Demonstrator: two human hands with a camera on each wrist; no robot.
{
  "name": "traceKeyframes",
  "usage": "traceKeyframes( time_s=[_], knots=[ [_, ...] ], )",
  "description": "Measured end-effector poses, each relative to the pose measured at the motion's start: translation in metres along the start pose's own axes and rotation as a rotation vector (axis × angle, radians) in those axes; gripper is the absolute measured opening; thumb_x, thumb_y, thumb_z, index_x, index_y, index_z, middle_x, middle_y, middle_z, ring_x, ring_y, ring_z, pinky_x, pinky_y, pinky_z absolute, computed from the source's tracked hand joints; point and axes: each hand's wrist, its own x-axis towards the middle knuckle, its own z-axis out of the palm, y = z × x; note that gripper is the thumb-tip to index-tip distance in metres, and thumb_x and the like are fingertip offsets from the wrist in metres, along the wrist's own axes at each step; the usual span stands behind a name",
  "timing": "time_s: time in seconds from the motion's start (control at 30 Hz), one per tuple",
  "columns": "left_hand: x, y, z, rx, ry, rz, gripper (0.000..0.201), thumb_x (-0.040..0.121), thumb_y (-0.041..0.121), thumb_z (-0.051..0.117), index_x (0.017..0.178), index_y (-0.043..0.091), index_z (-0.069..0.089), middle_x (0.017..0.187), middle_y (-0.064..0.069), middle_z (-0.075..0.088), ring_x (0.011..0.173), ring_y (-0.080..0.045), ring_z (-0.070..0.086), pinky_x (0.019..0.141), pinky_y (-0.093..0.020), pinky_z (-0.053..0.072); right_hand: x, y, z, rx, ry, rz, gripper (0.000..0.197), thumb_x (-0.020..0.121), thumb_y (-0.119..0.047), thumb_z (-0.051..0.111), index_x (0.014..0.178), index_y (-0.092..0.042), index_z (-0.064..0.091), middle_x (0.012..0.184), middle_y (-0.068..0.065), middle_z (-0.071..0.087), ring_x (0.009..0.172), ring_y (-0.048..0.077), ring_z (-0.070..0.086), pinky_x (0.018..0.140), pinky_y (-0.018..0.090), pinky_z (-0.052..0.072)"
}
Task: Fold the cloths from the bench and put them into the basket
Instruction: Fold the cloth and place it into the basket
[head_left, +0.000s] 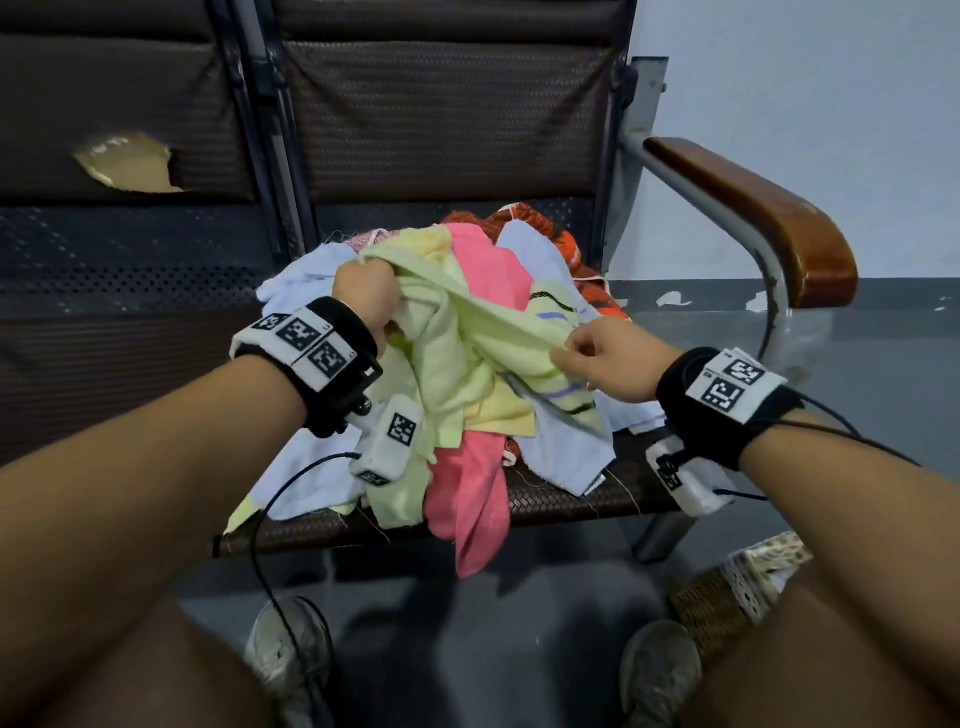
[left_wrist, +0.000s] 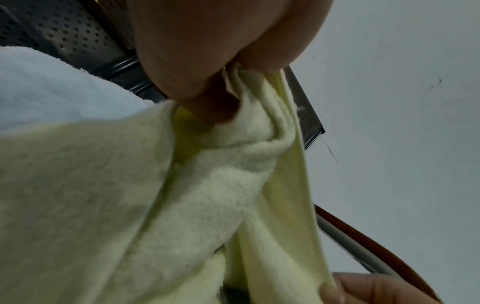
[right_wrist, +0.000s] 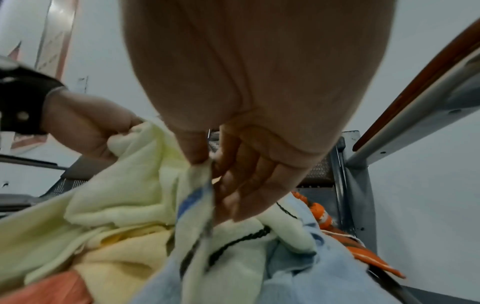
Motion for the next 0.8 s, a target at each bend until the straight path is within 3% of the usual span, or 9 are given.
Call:
traceKeyframes(
  time_s=[0.07,0.17,0.27,0.4,0.47,0.53,0.67,0.73,0.8],
  knots=[
    [-0.008,0.001,0.004,-0.041,-0.059,0.041,0.025,0.094,0.004,0.054,0.117,0.012,0.061,0.105,-0.017,0.066,0.085,-0.024,0.063,0.064,-0.028,0.053,-0.001,-0.002,0.001,0.038,0.124,-0.014,0.041,0.104,-0.029,0.047,0.069,-0.009,0.045,0.063,0.009,0.046,0.059,0.024,0.042,0.065,0.039,0.04],
    [-0.011,-0.003,0.007,-0.002,-0.194,0.014,0.012,0.086,0.004,0.07,0.087,0.014,0.065,0.085,-0.01,0.065,0.079,-0.024,0.064,0.064,-0.029,0.054,0.001,-0.01,-0.003,0.248,0.315,-0.074,0.022,0.105,-0.028,0.045,0.089,-0.013,0.042,0.064,0.009,0.046,0.053,0.015,0.039,0.056,0.033,0.037],
    [-0.015,0.004,0.011,-0.067,-0.163,-0.002,0.01,0.089,0.015,0.069,0.095,0.007,0.065,0.1,-0.017,0.068,0.088,-0.029,0.068,0.071,-0.035,0.056,-0.003,-0.022,-0.004,0.223,0.295,-0.208,0.018,0.099,-0.015,0.05,0.109,-0.025,0.039,0.063,0.023,0.05,0.047,0.017,0.038,0.052,0.036,0.039],
    [-0.018,0.015,0.013,-0.24,-0.186,-0.034,0.019,0.098,0.022,0.055,0.103,0.006,0.065,0.093,-0.011,0.067,0.082,-0.025,0.065,0.064,-0.032,0.056,-0.003,-0.035,0.009,0.024,0.016,-0.273,0.035,0.087,0.002,0.047,0.086,-0.022,0.072,0.064,-0.01,0.065,0.056,0.005,0.053,0.06,0.02,0.038],
    [-0.025,0.019,0.016,-0.266,-0.248,-0.05,0.021,0.1,0.022,0.051,0.094,0.009,0.066,0.082,-0.005,0.066,0.072,-0.019,0.064,0.055,-0.025,0.053,-0.001,-0.041,0.022,-0.002,-0.073,-0.215,0.031,0.087,-0.006,0.052,0.084,-0.021,0.078,0.064,-0.014,0.068,0.06,0.0,0.059,0.061,0.017,0.042],
    [-0.034,0.022,0.022,-0.267,-0.317,-0.047,0.022,0.101,0.019,0.049,0.094,0.009,0.067,0.081,-0.004,0.065,0.068,-0.015,0.062,0.052,-0.022,0.051,0.004,-0.048,0.034,0.007,-0.066,-0.175,0.023,0.091,-0.029,0.058,0.085,-0.02,0.078,0.073,-0.004,0.074,0.068,0.006,0.065,0.069,0.029,0.052],
    [-0.049,0.025,0.031,-0.316,-0.399,-0.026,0.019,0.103,0.009,0.044,0.104,0.004,0.062,0.079,-0.005,0.066,0.067,-0.016,0.063,0.057,-0.023,0.048,0.015,-0.069,0.048,0.17,-0.04,-0.038,0.072,0.074,-0.082,0.052,0.063,-0.012,0.062,0.059,-0.002,0.066,0.055,0.013,0.061,0.057,0.028,0.049],
    [-0.053,0.028,0.032,-0.365,-0.408,-0.032,0.018,0.103,0.006,0.041,0.106,0.003,0.059,0.075,-0.007,0.068,0.057,-0.015,0.065,0.047,-0.022,0.046,0.02,-0.076,0.051,0.303,-0.015,-0.021,0.073,0.075,-0.079,0.049,0.079,-0.009,0.068,0.077,0.005,0.074,0.073,0.022,0.069,0.071,0.035,0.057],
    [-0.055,0.03,0.031,-0.384,-0.416,-0.011,0.023,0.104,0.002,0.037,0.114,0.002,0.058,0.084,-0.011,0.068,0.058,-0.016,0.065,0.043,-0.021,0.046,0.027,-0.078,0.052,0.4,0.105,-0.007,0.054,0.089,-0.055,0.047,0.09,-0.006,0.069,0.088,0.013,0.073,0.082,0.029,0.068,0.082,0.045,0.056]
  ],
)
